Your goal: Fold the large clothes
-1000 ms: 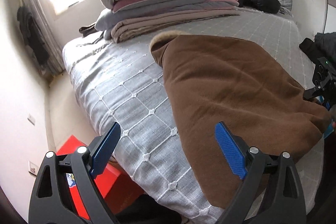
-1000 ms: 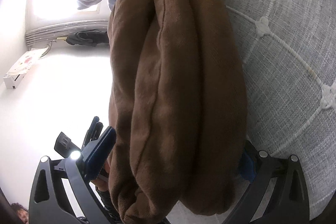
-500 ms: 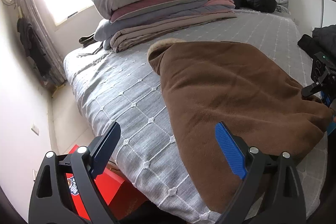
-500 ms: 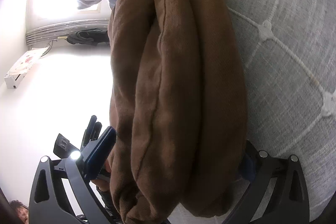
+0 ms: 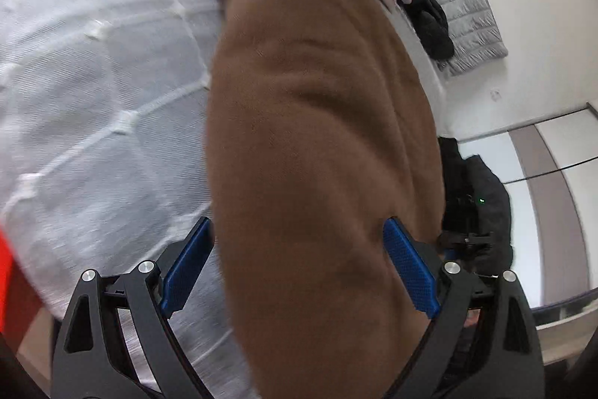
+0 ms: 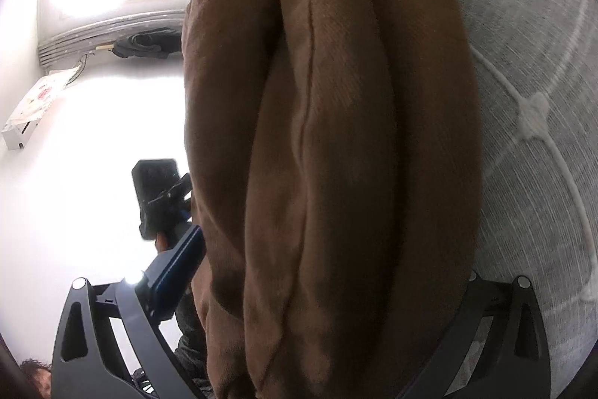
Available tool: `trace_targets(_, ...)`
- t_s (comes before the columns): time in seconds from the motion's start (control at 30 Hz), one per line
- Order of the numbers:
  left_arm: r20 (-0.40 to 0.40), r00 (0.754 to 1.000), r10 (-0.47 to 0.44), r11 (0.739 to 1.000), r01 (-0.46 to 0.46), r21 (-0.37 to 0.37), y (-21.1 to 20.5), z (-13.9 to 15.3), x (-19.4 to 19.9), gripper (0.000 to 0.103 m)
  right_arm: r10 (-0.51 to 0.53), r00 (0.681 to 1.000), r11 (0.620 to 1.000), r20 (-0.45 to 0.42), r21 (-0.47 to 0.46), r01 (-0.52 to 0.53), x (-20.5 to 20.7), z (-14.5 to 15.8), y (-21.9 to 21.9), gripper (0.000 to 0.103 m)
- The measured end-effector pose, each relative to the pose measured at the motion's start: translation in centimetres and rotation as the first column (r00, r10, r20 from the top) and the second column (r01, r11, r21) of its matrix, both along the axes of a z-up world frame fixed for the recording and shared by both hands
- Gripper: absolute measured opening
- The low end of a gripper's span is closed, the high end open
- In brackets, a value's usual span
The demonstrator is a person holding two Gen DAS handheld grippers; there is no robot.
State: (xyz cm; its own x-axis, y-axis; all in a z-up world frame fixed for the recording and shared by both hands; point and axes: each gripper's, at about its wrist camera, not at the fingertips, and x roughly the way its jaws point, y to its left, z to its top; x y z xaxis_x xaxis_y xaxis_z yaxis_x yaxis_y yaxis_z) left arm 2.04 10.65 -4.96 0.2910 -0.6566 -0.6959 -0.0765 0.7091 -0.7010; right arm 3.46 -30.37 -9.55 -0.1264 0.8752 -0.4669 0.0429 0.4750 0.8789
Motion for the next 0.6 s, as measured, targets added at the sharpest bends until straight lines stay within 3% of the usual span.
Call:
trace_targets(0.1,-0.003,1.000,-0.019,0.998,0.019,0.055,-1.2,-0.5,0.7,0.090,0.024,1.000,1.000,-0.007,-0.006,-0.024,0.2,-0.2,0.5,0.098)
trace_targets(0.17,-0.011,1.000,-0.018,0.999,0.018,0.045,-1.1,-0.8,0.7,0.091,0.037,0.999,0.999,-0.006,-0.007,-0.037,0.3,-0.3,0.7,0.098)
trace_targets(0.23,-0.044,0.999,-0.024,0.999,0.023,-0.029,-1.2,-1.9,0.8,0.091,0.036,0.999,0.999,0.009,-0.004,-0.035,0.3,-0.3,1.0,0.098)
trace_targets(0.27,-0.046,0.998,-0.046,0.997,0.044,-0.057,-1.8,-2.2,0.8,0.086,0.039,0.999,0.999,0.033,-0.004,-0.039,0.3,0.0,1.3,0.098)
trace_targets(0.3,-0.025,0.998,-0.053,0.998,0.053,-0.025,-2.4,-2.0,0.7,0.083,0.042,0.998,0.999,0.056,-0.011,-0.042,0.3,0.5,2.0,0.098)
trace_targets(0.37,0.078,0.994,-0.077,0.990,0.068,0.123,-4.0,-0.1,-0.2,0.065,0.090,0.981,0.995,0.172,-0.054,-0.082,-0.1,2.3,3.6,0.098)
trace_targets(0.47,0.200,0.974,-0.102,0.960,0.044,0.276,-5.7,2.5,-1.7,0.052,0.145,0.924,0.987,0.353,-0.120,-0.109,-1.0,5.9,5.8,0.097)
trace_targets(0.6,0.340,0.933,-0.118,0.920,-0.026,0.391,-6.6,6.1,-2.9,0.048,0.133,0.860,0.990,0.493,-0.108,-0.091,-1.3,9.3,7.1,0.097)
